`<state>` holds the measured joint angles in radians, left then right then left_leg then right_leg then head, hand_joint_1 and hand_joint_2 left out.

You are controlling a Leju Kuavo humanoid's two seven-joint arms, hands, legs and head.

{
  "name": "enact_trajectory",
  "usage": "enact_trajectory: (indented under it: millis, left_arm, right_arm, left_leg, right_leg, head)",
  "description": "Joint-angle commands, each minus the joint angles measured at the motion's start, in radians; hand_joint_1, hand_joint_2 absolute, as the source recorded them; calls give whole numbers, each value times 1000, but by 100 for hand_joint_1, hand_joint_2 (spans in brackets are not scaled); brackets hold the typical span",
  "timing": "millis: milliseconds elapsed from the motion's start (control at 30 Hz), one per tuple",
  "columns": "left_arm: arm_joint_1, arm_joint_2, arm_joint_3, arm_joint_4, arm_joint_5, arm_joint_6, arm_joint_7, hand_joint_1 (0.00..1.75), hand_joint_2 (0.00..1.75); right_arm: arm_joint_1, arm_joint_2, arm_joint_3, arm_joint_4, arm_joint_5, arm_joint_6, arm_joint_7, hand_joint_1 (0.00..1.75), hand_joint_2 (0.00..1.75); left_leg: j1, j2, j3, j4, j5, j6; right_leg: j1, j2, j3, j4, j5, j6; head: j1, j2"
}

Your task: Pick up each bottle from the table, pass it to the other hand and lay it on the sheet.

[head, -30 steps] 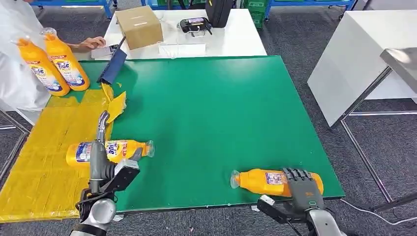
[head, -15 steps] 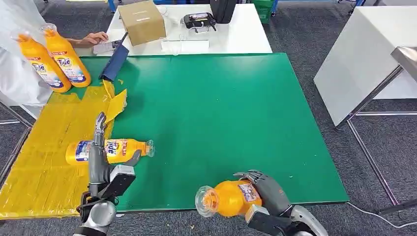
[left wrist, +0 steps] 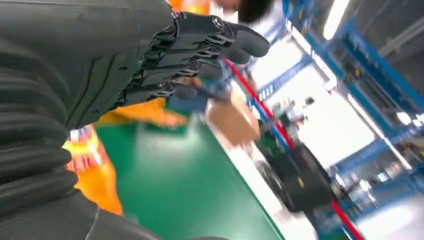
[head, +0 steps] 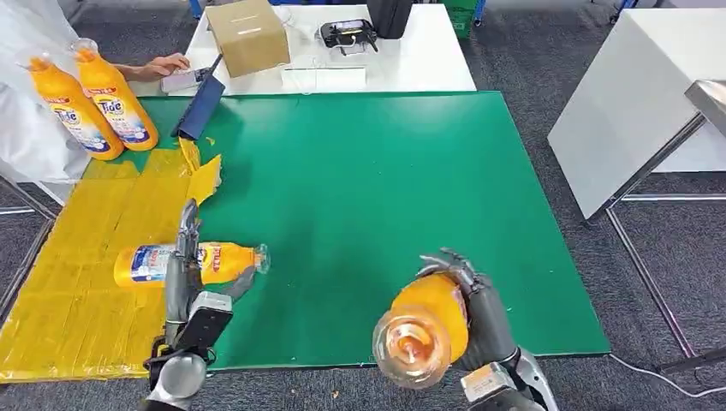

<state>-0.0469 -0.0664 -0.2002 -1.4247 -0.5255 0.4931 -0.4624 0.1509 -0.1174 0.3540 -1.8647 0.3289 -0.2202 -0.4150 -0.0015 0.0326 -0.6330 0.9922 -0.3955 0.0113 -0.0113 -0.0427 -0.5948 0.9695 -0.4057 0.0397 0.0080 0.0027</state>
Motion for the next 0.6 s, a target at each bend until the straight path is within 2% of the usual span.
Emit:
enact_trajectory:
  millis: [33, 133, 167, 267, 400, 600]
  left_arm:
    - [30, 40, -131, -76, 202, -235, -1, 0, 175]
    - [30, 49, -149, -87, 218, -274, -4, 0, 175]
    - [33, 59, -162, -103, 276, -345, -7, 0, 175]
    - [34, 75, -198, -131, 290, -409, -8, 0, 175]
    - [23, 78, -224, -143, 304, -440, -9, 0, 175]
    - [-11, 79, -273, -175, 294, -419, -18, 0, 175]
  right_arm:
    - [-94, 87, -94, 95, 11, -77, 20, 175, 175]
    - [-105, 95, -104, 109, 26, -104, 18, 175, 175]
    - [-117, 102, -112, 126, 32, -124, 19, 175, 175]
    - [-159, 118, -133, 181, 31, -155, 28, 175, 175]
    - [-197, 125, -124, 234, 18, -135, 36, 175, 175]
    - [-298, 176, -21, 426, 2, -58, 65, 175, 175]
  left_leg:
    - [1, 0, 3, 0, -1, -1]
    - [1, 0, 4, 0, -2, -1]
    - [1, 0, 2, -1, -1, -1]
    - [1, 0, 3, -1, -1, -1]
    - [1, -1, 5, -1, -2, -1]
    - [1, 1, 3, -1, -1, -1]
  right_leg:
    - [0, 5, 2, 0, -1, -1]
    - [0, 5, 4, -1, -1, -1]
    - [0, 4, 3, -1, -1, -1]
    - [0, 3, 3, -1, 0, -1]
    - [0, 4, 5, -1, -1, -2]
    - [1, 5, 3, -1, 0, -1]
  head:
    - [0, 0]
    - [0, 0]
    - [0, 0]
    - [0, 0]
    - [0, 0]
    - [0, 0]
